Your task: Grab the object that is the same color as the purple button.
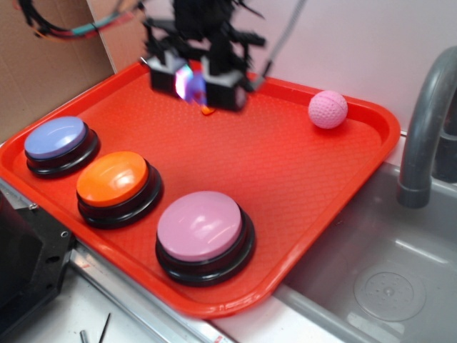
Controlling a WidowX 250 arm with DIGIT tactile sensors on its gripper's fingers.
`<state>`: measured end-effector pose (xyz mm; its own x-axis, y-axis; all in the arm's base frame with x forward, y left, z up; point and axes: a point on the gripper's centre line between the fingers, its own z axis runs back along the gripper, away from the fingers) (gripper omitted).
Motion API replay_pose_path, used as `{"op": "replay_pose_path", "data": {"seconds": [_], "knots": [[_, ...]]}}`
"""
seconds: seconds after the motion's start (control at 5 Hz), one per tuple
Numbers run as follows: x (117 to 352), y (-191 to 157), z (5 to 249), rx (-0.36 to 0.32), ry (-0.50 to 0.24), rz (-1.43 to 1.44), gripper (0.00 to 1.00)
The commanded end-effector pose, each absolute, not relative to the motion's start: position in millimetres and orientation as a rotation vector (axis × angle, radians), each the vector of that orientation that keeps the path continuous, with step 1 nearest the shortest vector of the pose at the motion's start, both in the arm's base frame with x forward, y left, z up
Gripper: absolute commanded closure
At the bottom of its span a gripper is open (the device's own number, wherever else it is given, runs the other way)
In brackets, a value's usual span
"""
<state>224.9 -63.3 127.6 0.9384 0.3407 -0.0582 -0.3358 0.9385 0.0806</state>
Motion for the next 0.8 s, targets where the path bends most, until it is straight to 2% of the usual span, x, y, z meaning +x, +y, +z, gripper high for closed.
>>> {"op": "replay_pose_path", "data": {"seconds": [0.0,0.2,0.4,0.6], "knots": [[222,11,212,-0.101,-0.066,0.466,1.0],[218,34,229,-0.127,-0.12,0.533,1.0],[218,39,232,-0.128,-0.151,0.59,1.0],[232,36,218,-0.074,-0.085,0.585,1.0]]}}
